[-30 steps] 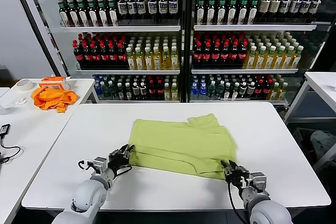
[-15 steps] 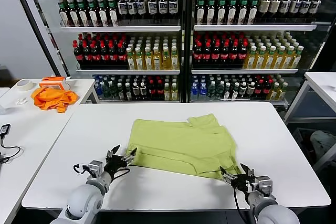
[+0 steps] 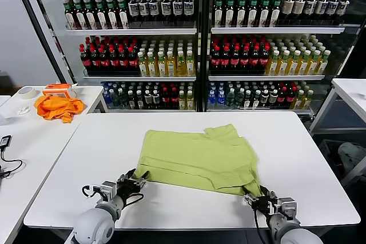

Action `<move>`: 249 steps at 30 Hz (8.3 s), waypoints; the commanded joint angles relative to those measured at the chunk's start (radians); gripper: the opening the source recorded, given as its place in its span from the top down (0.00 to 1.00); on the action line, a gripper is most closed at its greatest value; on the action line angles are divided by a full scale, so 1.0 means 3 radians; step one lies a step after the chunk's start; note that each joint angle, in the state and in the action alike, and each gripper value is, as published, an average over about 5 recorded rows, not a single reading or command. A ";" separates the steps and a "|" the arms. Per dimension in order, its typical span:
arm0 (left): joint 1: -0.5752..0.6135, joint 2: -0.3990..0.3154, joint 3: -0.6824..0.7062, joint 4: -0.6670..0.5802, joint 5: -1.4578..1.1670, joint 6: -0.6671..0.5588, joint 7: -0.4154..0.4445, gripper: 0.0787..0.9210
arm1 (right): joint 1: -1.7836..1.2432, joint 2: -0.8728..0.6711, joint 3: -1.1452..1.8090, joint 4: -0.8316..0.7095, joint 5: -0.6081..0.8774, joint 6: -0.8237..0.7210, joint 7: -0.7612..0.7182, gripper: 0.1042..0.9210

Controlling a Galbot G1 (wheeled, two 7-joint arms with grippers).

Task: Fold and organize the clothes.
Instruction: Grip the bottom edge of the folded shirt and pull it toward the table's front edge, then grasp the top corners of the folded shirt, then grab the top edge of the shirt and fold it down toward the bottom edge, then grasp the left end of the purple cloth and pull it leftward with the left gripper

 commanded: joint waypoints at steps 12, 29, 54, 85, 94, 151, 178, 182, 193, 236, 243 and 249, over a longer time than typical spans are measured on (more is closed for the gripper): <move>0.0858 0.0283 -0.0210 -0.0736 0.0073 0.0132 -0.0212 0.96 | -0.0593 -0.0187 0.0108 0.0503 -0.0238 0.0104 -0.0055 0.97; 0.1299 0.0455 -0.0380 -0.1187 0.0086 0.0155 -0.0363 1.00 | -0.1042 -0.0235 0.0119 0.0743 -0.0539 0.0095 -0.0040 0.97; -0.0259 0.0525 -0.0228 -0.0114 -0.0395 -0.0323 0.0075 0.21 | 0.1385 -0.0161 -0.0505 -0.0239 0.0107 -0.0075 0.0301 0.15; -0.1313 0.0396 0.0447 0.1292 -0.0376 -0.0363 0.0385 0.12 | 0.2780 0.0726 -0.1216 -0.2420 -0.0197 -0.0009 -0.0022 0.12; -0.1395 0.0361 0.0432 0.1493 -0.0393 -0.0416 0.0395 0.12 | 0.2794 0.0785 -0.1242 -0.2498 -0.0269 0.0086 -0.0046 0.12; -0.0087 0.0670 -0.0047 0.0186 -0.0568 -0.0761 0.0477 0.99 | 0.1157 0.0087 -0.0810 -0.0340 -0.0220 0.0009 0.0081 1.00; 0.0104 0.0608 -0.0064 0.0129 -0.0506 -0.0650 0.0476 0.99 | 0.0798 -0.0022 -0.0679 -0.0184 -0.0313 0.0028 0.0007 1.00; 0.0082 0.0602 -0.0058 0.0121 -0.0512 -0.0653 0.0484 0.99 | 0.0742 -0.0048 -0.0644 -0.0093 -0.0308 0.0041 -0.0051 1.00; -0.0002 0.0599 -0.0039 0.0228 -0.0484 -0.0676 0.0481 0.99 | 0.0416 -0.0070 -0.0623 0.0035 -0.0410 0.0072 -0.0096 1.00; 0.0200 0.0307 0.0153 -0.0200 -0.0835 -0.0373 -0.0943 0.22 | -0.0057 0.0044 -0.0117 0.0408 -0.0812 0.0160 0.0001 0.12; 0.0208 0.0285 0.0173 -0.0210 -0.0823 -0.0356 -0.0943 0.46 | -0.0068 0.0068 -0.0136 0.0388 -0.0829 0.0160 0.0004 0.12; 0.0160 0.0244 0.0208 -0.0176 -0.0790 -0.0357 -0.0930 0.67 | -0.0070 0.0079 -0.0133 0.0380 -0.0839 0.0163 0.0005 0.12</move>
